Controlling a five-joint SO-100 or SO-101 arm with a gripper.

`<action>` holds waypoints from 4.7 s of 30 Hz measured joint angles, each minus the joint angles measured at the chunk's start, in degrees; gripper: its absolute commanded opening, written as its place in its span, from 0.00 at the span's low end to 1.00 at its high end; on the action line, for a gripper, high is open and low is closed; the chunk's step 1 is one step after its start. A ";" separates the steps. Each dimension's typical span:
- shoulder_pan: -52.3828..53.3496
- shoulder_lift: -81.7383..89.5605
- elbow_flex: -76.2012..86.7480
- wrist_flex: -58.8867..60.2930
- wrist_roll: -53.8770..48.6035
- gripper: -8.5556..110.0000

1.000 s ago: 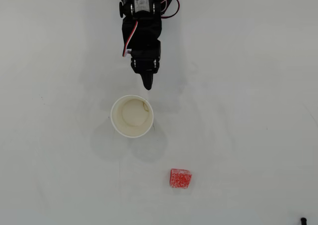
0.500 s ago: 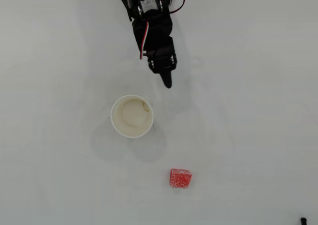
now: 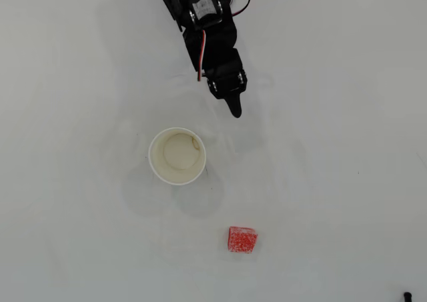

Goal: Grasp a red cube and put it in the cup.

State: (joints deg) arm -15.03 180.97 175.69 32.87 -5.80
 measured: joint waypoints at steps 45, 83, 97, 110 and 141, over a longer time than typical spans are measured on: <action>-3.08 -71.72 -46.41 -14.24 -0.18 0.07; 0.62 -95.45 -63.02 -15.12 -85.52 0.14; 5.54 -104.77 -73.56 -16.88 -86.31 0.18; 10.02 -110.74 -81.56 -16.88 -87.28 0.23; 13.45 -124.72 -100.28 -15.38 -94.31 0.28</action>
State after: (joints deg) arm -1.58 56.25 75.41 17.49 -100.11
